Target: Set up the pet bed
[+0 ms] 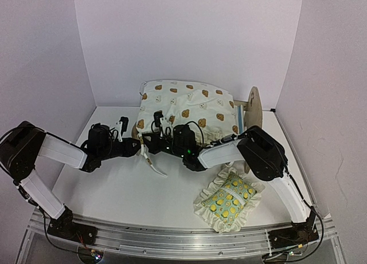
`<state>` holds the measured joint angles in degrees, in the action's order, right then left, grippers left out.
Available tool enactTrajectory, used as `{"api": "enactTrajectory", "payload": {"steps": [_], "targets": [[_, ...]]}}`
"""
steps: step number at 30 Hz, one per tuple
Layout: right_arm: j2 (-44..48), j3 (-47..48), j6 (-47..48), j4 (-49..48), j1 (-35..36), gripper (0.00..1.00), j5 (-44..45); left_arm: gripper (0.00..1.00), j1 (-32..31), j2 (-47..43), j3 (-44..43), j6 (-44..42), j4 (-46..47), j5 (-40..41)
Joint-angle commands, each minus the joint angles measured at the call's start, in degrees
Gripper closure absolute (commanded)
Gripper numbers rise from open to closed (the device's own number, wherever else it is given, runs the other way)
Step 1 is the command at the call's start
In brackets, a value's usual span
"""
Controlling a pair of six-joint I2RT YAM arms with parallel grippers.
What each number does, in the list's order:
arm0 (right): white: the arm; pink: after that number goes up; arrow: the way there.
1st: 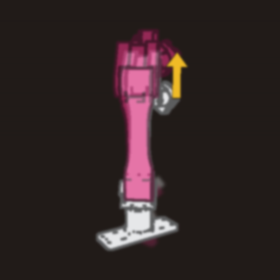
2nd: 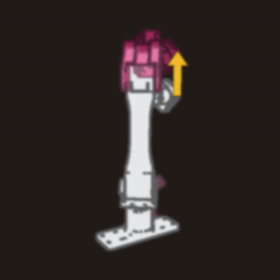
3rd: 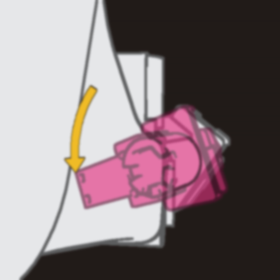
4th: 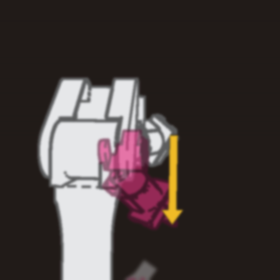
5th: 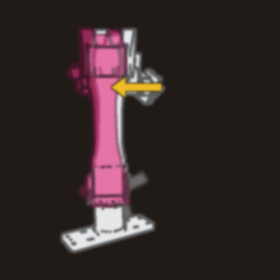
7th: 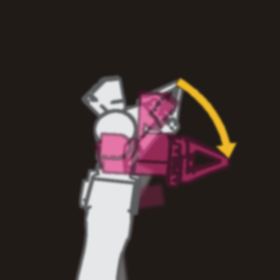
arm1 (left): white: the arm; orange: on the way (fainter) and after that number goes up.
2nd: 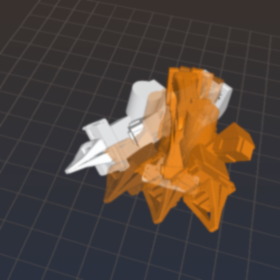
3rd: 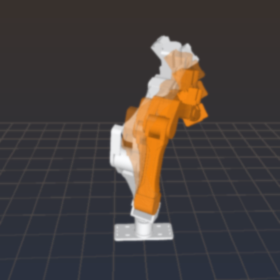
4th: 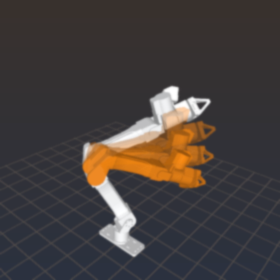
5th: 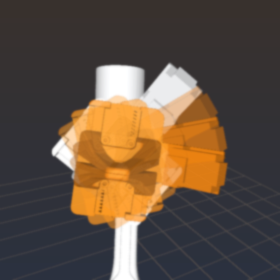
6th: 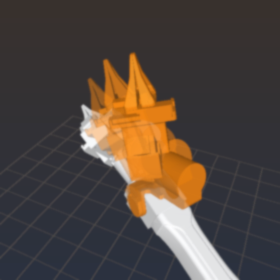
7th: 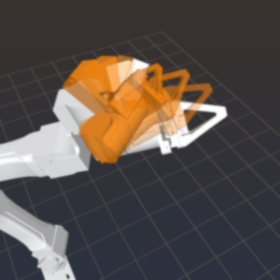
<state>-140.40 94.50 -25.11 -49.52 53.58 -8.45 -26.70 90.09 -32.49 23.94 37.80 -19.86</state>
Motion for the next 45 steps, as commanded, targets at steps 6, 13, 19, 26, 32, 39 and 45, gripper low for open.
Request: {"api": "enactTrajectory", "payload": {"steps": [6,13,19,26,32,39,45], "targets": [[2.26,-0.04,-1.63,2.17,0.06,1.00,-2.18,0.59,-0.29,1.67,-2.21,-1.37,11.05,3.24],[2.79,0.00,-1.97,2.16,0.04,1.00,-2.22,0.52,-0.41,1.60,-0.72,-2.66,12.41,4.84],[3.15,-0.36,-2.41,2.10,0.04,1.00,-2.21,0.60,-0.68,4.88,-2.03,-2.73,16.63,3.69],[3.21,-0.86,-3.32,1.72,0.06,1.00,-2.24,0.82,-0.82,6.13,-1.89,-2.60,20.19,4.60],[3.28,-1.18,-3.65,1.24,0.10,1.00,-2.26,0.99,-0.81,5.79,-1.88,-2.68,19.36,6.45],[3.88,-1.83,-3.79,0.75,0.05,1.00,-2.32,1.00,-0.89,4.90,-1.57,-2.49,17.50,8.15],[5.94,-3.24,-2.59,0.70,-0.02,0.84,-1.18,1.00,-0.90,1.40,0.91,-0.58,14.39,8.62]]}}
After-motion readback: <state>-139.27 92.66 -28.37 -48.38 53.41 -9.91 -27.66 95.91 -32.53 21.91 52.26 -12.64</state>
